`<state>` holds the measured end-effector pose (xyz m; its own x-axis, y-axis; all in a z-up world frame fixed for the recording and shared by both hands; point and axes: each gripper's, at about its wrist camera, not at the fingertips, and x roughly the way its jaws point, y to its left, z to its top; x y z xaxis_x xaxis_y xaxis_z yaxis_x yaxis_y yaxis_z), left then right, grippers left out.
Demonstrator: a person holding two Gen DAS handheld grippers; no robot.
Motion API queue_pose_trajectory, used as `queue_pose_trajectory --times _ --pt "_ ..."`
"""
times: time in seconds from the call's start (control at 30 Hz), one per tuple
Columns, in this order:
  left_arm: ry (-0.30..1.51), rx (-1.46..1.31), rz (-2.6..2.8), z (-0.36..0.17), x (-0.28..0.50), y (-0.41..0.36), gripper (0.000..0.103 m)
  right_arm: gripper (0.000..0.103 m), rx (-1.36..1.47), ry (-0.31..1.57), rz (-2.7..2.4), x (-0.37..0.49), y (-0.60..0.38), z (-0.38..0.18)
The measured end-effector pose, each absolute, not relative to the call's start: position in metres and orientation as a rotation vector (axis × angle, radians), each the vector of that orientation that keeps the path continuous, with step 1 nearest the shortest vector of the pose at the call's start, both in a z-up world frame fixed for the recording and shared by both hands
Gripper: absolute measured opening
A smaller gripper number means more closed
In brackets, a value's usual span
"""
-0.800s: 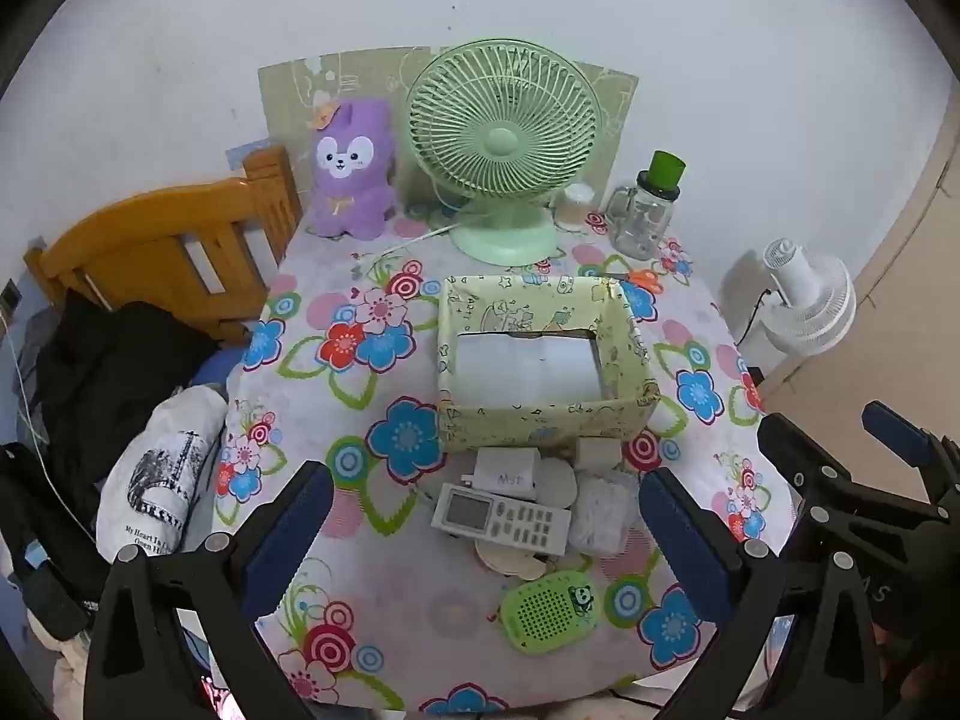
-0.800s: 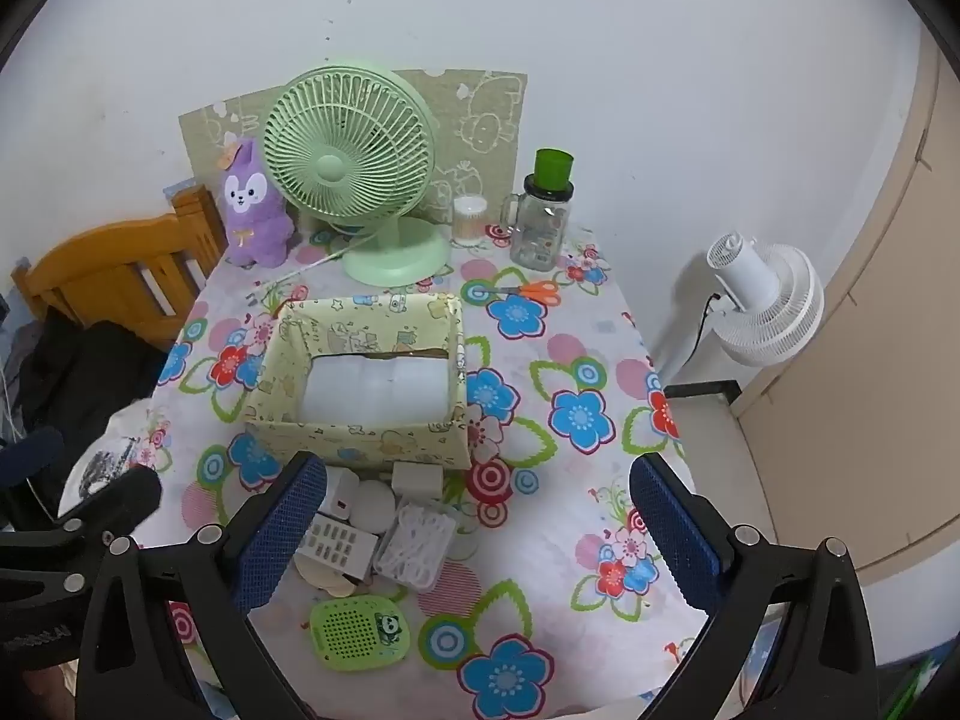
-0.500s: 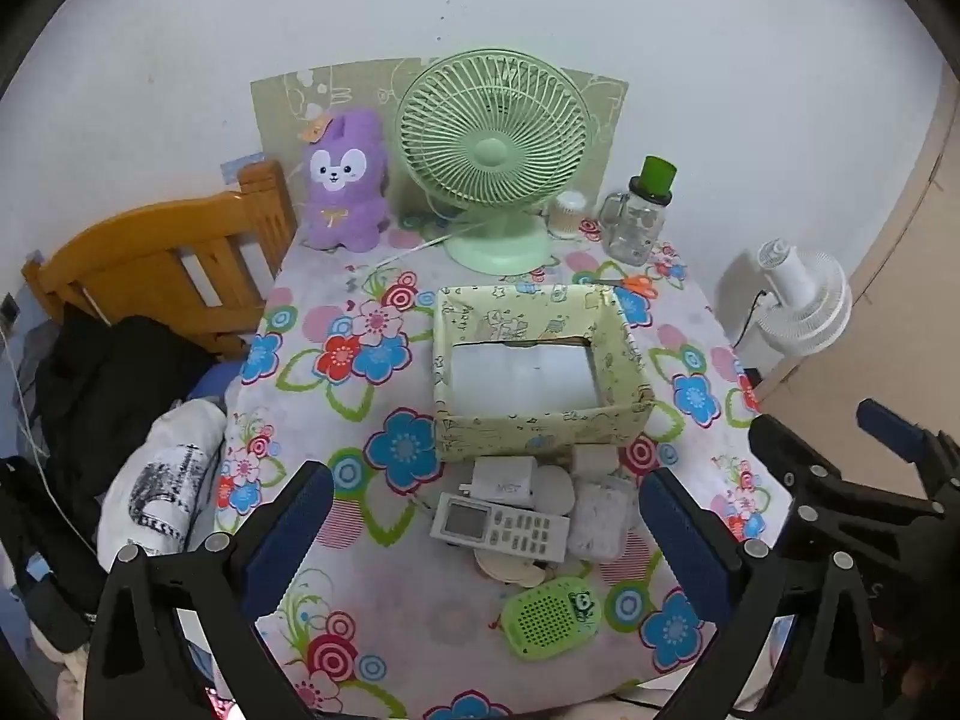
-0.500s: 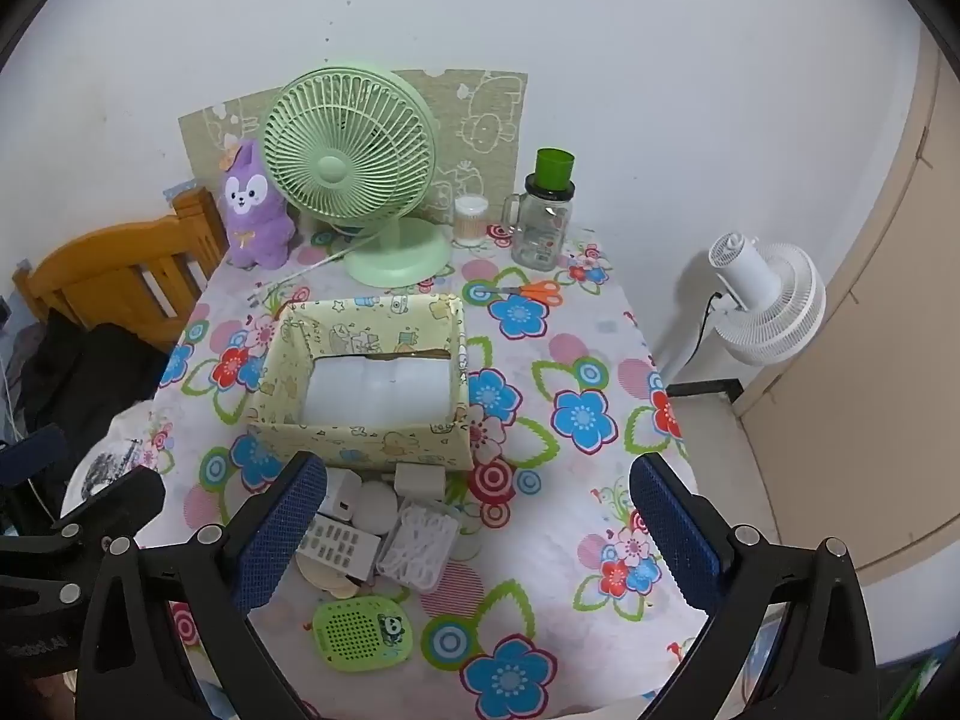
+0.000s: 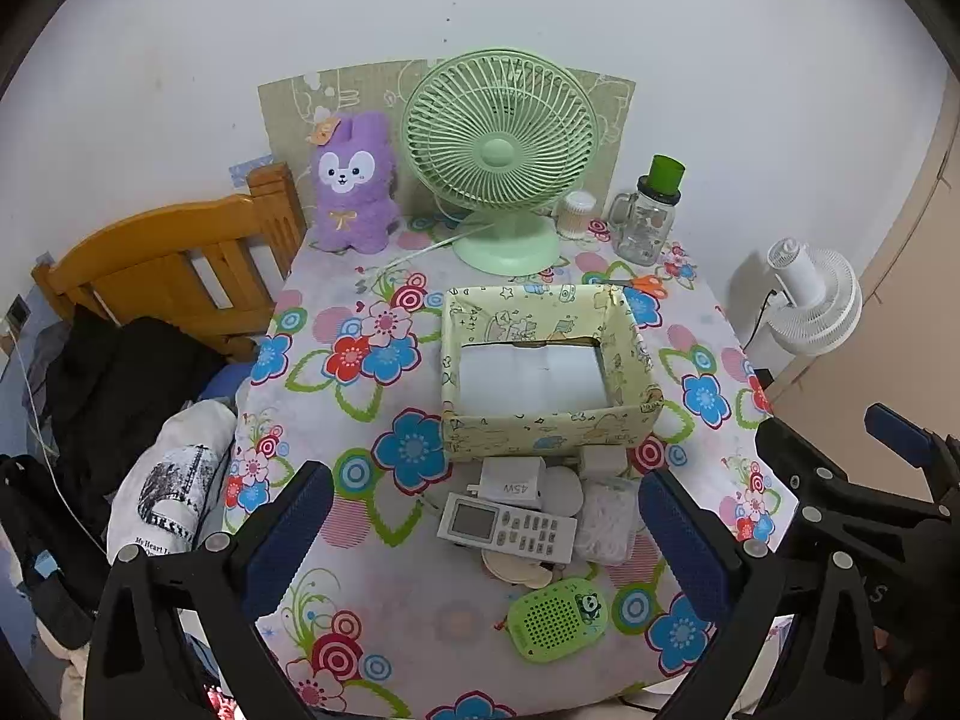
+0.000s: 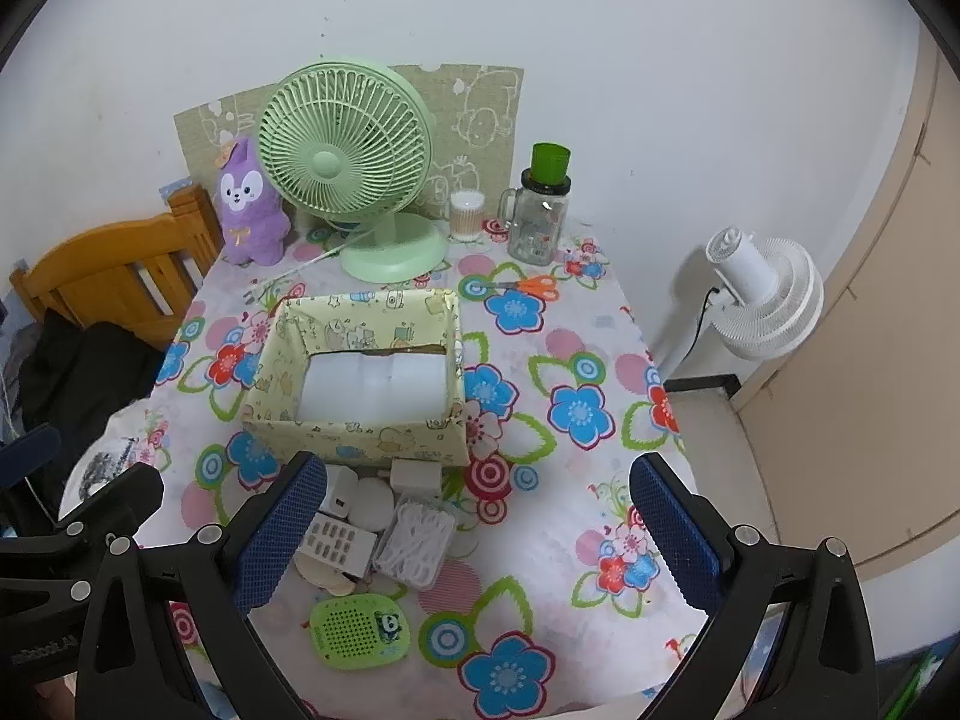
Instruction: Organize rigid objects
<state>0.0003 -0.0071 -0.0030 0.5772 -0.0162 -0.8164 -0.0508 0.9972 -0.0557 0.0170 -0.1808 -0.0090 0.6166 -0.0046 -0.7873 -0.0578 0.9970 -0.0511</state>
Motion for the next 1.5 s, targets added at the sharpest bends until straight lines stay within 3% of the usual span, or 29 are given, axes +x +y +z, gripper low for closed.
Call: queue_pose_trajectory --times 1.5 --pt "0.957 -0.068 0.027 0.0014 -0.0019 -0.01 0.102 0.102 -0.071 0.89 0.028 0.0119 -0.1848 -0.0022"
